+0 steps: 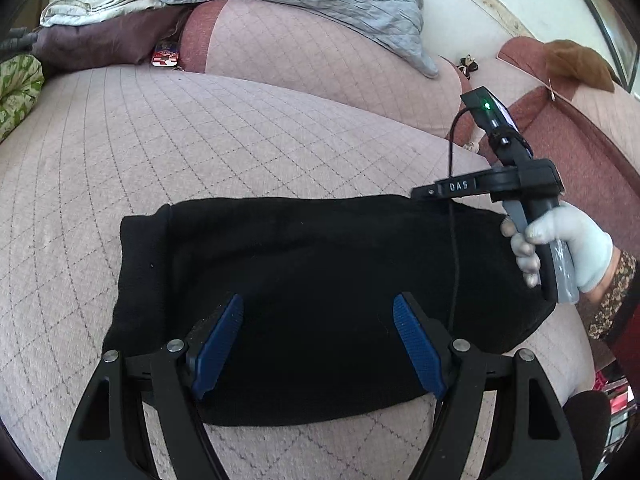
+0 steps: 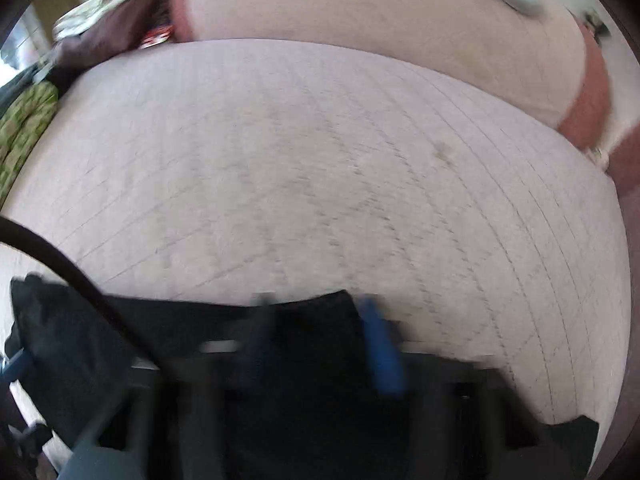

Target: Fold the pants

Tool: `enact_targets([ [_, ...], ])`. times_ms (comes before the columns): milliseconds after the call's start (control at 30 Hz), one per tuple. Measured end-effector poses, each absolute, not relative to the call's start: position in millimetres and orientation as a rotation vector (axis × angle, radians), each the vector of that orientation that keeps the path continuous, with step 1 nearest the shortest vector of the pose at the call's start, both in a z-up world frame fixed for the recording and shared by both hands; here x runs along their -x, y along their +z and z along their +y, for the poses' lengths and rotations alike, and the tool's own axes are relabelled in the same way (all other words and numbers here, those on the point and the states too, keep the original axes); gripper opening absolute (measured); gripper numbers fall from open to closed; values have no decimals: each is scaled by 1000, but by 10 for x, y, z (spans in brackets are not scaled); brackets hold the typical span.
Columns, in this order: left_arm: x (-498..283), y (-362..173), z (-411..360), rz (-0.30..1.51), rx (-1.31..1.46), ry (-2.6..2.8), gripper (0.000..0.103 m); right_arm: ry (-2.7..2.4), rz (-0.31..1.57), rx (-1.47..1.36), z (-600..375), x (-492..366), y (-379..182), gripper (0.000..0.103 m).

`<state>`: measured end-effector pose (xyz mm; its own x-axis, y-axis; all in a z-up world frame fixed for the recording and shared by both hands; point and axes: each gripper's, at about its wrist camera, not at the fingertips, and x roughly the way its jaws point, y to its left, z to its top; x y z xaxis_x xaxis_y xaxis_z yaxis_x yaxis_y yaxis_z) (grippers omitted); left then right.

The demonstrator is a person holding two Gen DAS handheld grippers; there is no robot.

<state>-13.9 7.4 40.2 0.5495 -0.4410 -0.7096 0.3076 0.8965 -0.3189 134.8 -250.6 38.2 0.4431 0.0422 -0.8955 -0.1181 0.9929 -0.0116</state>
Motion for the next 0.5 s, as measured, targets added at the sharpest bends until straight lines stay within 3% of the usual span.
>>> enact_targets([
  [33,123,403,79,888,176,-446,77,87,1105,92,-2489,-1361,406,13],
  [200,57,421,236,900,257,-427,77,5,1069,125,-2456,-1547,503,7],
  [233,49,429,275,899,273,-421,77,-12,1062,132,-2438,-1582,496,0],
  [433,-38,556,791,863,399,-319,77,-133,1008,144,-2359,-1749,621,4],
  [500,-62,571,994,859,441,-262,77,-109,986,124,-2299,-1612,750,22],
])
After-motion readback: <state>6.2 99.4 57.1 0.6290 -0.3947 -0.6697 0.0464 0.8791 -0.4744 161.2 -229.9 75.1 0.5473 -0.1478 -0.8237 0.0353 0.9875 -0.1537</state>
